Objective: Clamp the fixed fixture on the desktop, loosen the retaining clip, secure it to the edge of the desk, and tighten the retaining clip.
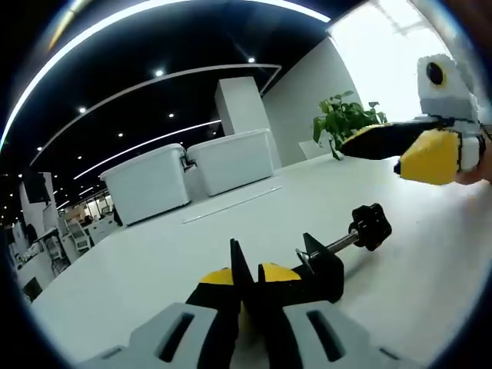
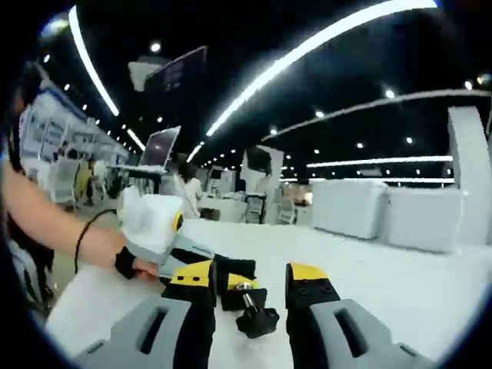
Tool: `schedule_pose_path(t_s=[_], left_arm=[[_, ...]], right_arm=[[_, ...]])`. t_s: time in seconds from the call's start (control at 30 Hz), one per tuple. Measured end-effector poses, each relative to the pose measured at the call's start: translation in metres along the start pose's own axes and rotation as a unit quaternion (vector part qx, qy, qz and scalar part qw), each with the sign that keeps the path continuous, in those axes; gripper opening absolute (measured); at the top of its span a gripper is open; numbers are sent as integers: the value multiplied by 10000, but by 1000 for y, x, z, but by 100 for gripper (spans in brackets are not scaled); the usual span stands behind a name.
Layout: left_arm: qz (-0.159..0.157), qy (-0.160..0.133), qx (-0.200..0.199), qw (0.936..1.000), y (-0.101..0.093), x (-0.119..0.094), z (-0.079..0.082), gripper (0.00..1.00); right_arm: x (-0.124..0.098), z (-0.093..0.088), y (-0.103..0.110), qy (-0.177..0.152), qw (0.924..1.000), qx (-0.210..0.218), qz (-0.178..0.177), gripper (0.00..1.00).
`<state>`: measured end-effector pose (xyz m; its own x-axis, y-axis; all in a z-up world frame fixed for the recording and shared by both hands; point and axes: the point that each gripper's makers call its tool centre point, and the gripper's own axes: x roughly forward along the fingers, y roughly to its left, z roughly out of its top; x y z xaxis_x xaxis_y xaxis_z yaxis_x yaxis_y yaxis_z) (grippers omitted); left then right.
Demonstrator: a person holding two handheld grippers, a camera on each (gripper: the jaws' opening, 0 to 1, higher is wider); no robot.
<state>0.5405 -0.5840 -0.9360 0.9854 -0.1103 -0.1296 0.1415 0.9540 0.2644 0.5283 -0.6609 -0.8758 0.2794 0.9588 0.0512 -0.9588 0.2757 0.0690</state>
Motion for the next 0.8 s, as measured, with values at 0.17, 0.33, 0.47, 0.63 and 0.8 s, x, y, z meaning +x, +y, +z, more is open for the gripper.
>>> schedule_pose_path(t_s=[0.17, 0.33, 0.47, 0.63, 0.8], left_arm=[[0, 1, -5, 10000, 0, 0, 0, 10], [-5, 1, -9, 10000, 0, 0, 0, 10], [5, 5, -10, 10000, 1, 0, 0, 10], [9, 5, -5, 10000, 1, 0, 0, 10], [26, 17, -44, 10000, 1, -1, 0, 9]], right_arm=[[4, -28, -9, 498, 9984, 191, -175, 30], [9, -43, -4, 785, 9968, 94, -112, 23], [9, -44, 1, 788, 9969, -54, -23, 23], [10, -43, 2, 808, 9952, -556, -43, 23], [8, -43, 10, 863, 9841, -1552, -85, 23]])
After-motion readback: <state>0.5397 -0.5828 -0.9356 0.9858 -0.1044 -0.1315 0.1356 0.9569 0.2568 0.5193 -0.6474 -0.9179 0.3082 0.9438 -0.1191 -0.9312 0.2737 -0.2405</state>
